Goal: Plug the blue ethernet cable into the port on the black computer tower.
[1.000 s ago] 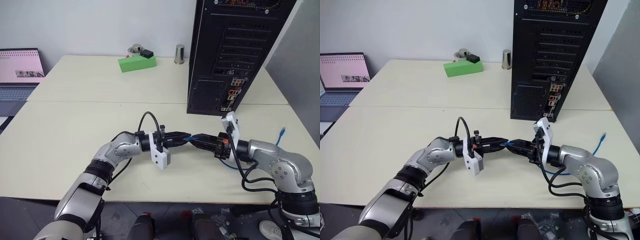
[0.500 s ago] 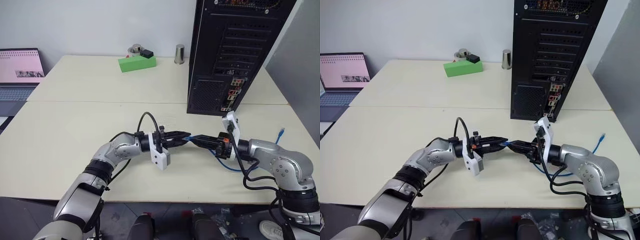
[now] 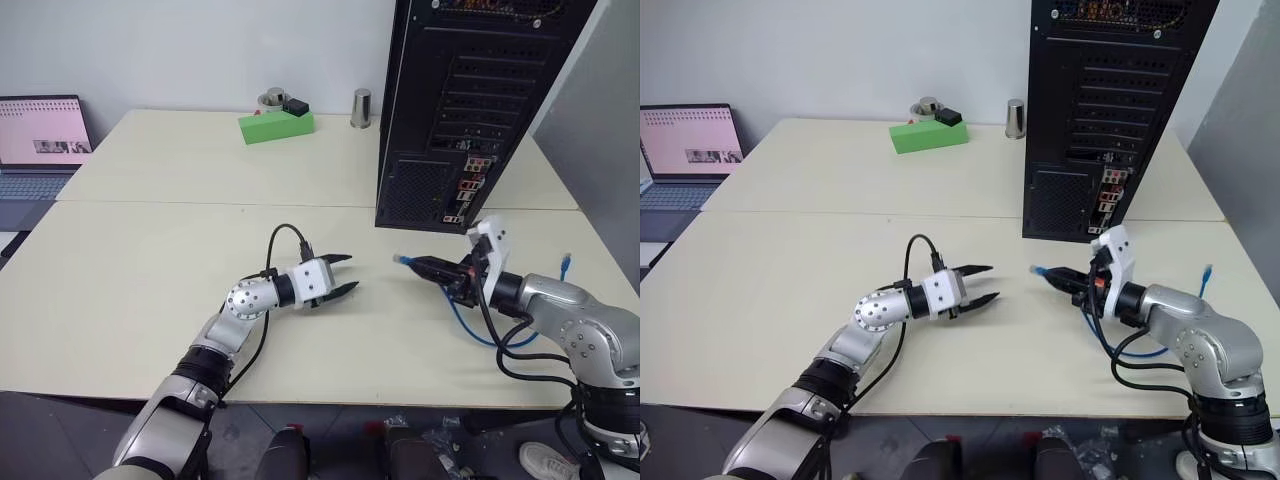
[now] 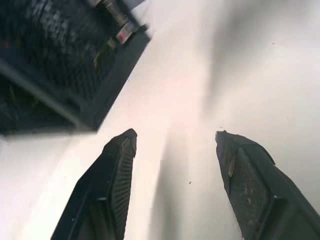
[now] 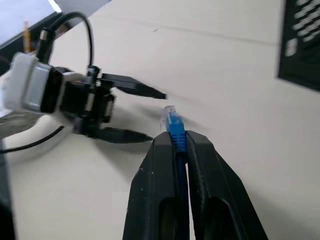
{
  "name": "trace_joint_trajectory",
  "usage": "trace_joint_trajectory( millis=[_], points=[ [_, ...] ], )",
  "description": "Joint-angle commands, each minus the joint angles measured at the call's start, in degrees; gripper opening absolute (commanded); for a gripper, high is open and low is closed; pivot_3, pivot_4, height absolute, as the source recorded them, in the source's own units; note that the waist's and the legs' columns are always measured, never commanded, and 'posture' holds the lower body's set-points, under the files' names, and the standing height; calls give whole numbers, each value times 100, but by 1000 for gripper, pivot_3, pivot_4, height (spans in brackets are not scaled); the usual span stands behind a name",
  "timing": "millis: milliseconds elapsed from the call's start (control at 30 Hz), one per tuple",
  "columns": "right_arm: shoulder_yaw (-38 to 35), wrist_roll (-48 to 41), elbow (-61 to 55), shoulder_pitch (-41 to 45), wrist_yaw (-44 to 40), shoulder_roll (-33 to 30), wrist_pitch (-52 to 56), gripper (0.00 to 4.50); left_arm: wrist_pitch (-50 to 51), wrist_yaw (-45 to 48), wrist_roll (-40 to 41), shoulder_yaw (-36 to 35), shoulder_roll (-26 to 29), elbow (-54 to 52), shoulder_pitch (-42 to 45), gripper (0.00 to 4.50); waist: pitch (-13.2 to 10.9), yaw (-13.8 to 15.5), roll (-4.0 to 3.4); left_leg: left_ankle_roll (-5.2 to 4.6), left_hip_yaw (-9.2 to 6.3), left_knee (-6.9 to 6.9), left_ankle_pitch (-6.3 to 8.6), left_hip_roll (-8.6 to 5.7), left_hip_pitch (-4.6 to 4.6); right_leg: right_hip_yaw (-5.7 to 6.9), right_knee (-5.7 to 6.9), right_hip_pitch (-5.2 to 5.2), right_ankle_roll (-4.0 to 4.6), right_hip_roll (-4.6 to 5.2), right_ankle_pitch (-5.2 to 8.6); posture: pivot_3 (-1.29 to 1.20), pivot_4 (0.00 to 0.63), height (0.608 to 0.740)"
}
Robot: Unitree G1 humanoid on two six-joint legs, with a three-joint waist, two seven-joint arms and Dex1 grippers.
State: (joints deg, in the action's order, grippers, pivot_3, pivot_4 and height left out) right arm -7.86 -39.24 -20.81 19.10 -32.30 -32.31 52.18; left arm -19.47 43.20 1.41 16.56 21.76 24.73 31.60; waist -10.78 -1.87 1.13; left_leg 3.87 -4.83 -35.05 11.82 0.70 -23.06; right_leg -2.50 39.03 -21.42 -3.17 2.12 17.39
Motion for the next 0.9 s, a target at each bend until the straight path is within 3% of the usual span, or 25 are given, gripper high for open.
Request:
trace_joint_trajectory(
  millis=[33, 200, 400, 600, 900],
  points=[
    [-147, 759, -310, 120, 1152, 323, -472, 0, 1670, -98, 750, -317, -330, -1270, 30, 2632, 0, 0, 0, 0, 0, 0, 0, 0, 1, 0, 0, 0, 0, 0, 0, 0, 150, 740],
    [-67, 1742, -350, 306, 2647, 1094, -787, 0, 2826, -458, 948, -403, -767, -2111, 165, 2632, 0, -15, 0, 2, 0, 1, -1, 1, 2, -2, 2, -1, 0, -2, 0, 0, 150, 740],
    [-2, 2440, -292, 625, 3776, 1938, -945, 0, 3121, -1050, 685, -415, -1187, -2180, 576, 2632, 0, -8, -1, 2, 0, 1, -1, 1, 3, -4, 1, -2, 0, -3, 0, 0, 150, 740],
    [-42, 2918, 86, 854, 4203, 2302, -1290, 0, 3226, -1235, 600, -466, -1363, -1976, 885, 2632, 0, 1, -1, 2, 2, 2, -1, 0, 2, -4, -1, -2, 1, -2, 0, 0, 150, 740],
    [-103, 3036, 487, 1078, 4183, 2439, -1578, 0, 3120, -1196, 603, -441, -1407, -1859, 965, 2632, 1, -6, -1, 2, 4, 4, -1, 0, 2, -7, 0, -5, 1, -2, 0, 0, 150, 740]
  ],
)
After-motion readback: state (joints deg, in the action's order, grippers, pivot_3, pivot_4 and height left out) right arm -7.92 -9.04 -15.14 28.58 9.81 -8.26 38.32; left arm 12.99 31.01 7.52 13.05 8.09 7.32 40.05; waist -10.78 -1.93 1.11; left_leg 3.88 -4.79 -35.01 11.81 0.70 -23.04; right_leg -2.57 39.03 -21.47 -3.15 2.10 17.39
